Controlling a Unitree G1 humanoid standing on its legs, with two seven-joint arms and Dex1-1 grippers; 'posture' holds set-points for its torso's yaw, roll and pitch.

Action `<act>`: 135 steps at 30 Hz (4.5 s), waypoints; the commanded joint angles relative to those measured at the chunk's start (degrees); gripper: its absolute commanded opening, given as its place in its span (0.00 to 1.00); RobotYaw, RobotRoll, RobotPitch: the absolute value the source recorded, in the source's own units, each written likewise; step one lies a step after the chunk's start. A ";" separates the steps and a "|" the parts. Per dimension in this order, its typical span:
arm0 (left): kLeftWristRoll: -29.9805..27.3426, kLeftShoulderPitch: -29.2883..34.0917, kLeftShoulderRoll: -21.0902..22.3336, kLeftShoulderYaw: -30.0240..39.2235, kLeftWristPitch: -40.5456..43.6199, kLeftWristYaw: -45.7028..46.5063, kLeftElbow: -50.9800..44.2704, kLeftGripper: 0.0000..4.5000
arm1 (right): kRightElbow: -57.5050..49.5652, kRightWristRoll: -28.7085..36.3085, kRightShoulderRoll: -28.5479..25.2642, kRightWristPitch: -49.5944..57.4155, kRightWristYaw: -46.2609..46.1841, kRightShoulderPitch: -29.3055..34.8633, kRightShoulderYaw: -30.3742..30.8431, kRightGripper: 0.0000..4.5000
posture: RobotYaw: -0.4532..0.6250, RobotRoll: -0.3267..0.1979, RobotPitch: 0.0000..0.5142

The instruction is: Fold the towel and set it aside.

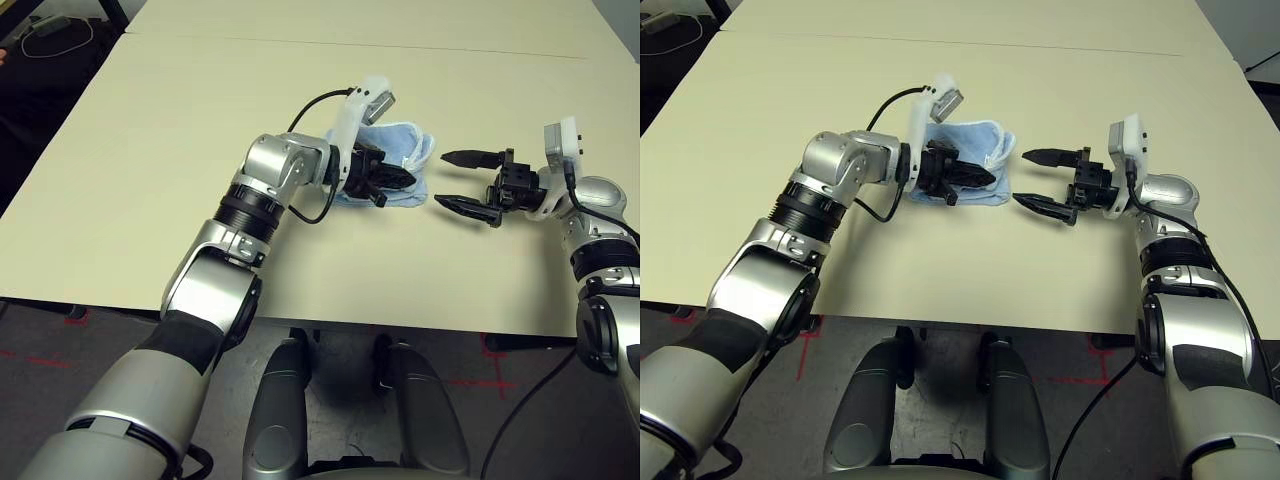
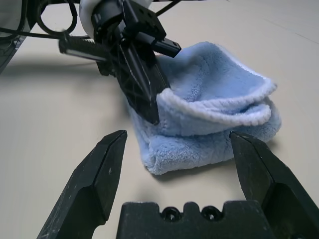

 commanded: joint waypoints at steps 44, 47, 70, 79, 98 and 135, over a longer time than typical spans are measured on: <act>-1.42 19.67 20.03 13.24 -29.47 -10.71 -16.03 1.00 | 1.91 0.22 1.23 3.93 0.40 -5.91 -1.18 0.38 | 0.47 0.62 0.43; -0.95 19.52 20.05 13.23 -30.82 -10.71 -15.57 1.00 | 1.93 0.13 1.25 3.78 0.61 -5.89 -1.11 0.11 | 0.47 0.62 0.43; 0.99 19.32 21.35 12.16 -39.21 -16.87 -10.82 0.26 | 1.04 0.18 1.60 3.55 1.72 -5.91 -0.89 0.00 | 0.46 0.62 0.41; 3.76 16.77 20.19 10.63 -46.00 -18.54 -3.14 0.01 | 1.75 0.03 3.10 3.63 1.07 -7.94 -0.71 0.00 | 0.46 0.62 0.42; 9.03 5.19 6.40 8.21 -47.33 -14.11 15.90 0.01 | 7.96 -10.06 5.89 -3.38 -10.36 -8.34 4.21 0.00 | 0.50 0.62 0.45; 10.91 -2.77 5.47 15.05 -46.12 0.67 28.85 0.01 | 8.80 -8.22 9.75 3.44 -26.74 -10.48 -0.19 0.00 | 0.48 0.62 0.45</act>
